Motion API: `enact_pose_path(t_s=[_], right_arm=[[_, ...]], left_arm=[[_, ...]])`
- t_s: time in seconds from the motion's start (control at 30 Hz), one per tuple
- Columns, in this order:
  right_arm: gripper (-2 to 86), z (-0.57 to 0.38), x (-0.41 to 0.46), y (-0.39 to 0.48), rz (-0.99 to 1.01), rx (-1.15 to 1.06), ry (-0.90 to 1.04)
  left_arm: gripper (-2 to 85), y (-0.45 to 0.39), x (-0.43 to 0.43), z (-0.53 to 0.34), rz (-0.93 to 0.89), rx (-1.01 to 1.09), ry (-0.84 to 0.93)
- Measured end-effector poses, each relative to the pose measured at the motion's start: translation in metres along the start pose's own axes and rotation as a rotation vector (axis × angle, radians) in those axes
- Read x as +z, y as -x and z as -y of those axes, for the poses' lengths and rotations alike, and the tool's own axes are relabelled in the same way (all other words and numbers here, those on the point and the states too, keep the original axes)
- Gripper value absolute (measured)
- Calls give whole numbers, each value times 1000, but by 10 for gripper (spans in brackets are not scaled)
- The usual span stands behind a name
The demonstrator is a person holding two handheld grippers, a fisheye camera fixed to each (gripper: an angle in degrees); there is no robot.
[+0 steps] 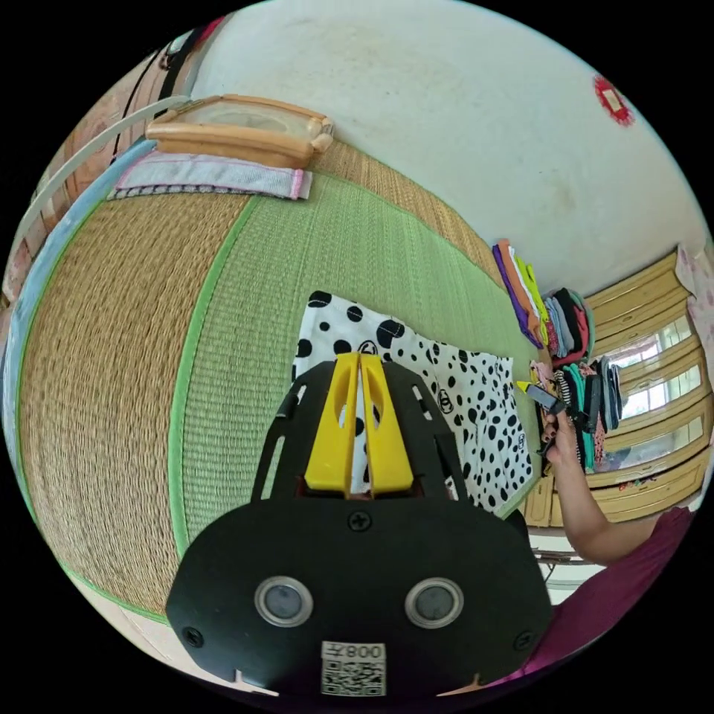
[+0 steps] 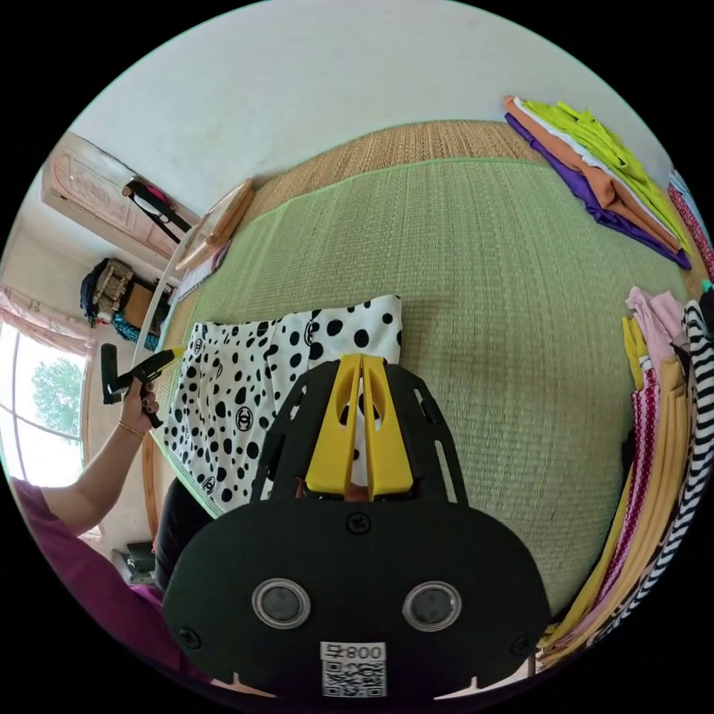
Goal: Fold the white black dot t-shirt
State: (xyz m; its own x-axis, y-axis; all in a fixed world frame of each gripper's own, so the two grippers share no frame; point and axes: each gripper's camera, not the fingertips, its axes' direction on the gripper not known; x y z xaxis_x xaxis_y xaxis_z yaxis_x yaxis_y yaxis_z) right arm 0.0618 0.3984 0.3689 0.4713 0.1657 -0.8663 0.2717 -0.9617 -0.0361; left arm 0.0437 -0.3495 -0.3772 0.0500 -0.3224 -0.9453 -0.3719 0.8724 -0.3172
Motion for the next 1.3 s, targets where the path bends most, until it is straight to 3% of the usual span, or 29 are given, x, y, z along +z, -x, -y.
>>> enact_pose_path(t_s=[0.2,0.4,0.6,0.83,1.03,1.3], right_arm=[[1,-59,-30,16,57,-55,43],[2,-129,-3,11,32,-11,200],[8,-147,-40,-2,71,52,101],[45,-180,-54,-32,120,139,57],[67,-196,-46,-51,144,173,66],[28,-208,-30,-60,174,148,151]], left_arm=[[2,5,-52,-68,-64,-25,8],[1,15,-40,-127,36,-113,165],[1,-20,-71,-131,40,-53,102],[2,-34,-57,-152,79,-110,208],[1,-69,-62,-165,82,-111,185],[1,-117,-48,-176,119,-98,234]])
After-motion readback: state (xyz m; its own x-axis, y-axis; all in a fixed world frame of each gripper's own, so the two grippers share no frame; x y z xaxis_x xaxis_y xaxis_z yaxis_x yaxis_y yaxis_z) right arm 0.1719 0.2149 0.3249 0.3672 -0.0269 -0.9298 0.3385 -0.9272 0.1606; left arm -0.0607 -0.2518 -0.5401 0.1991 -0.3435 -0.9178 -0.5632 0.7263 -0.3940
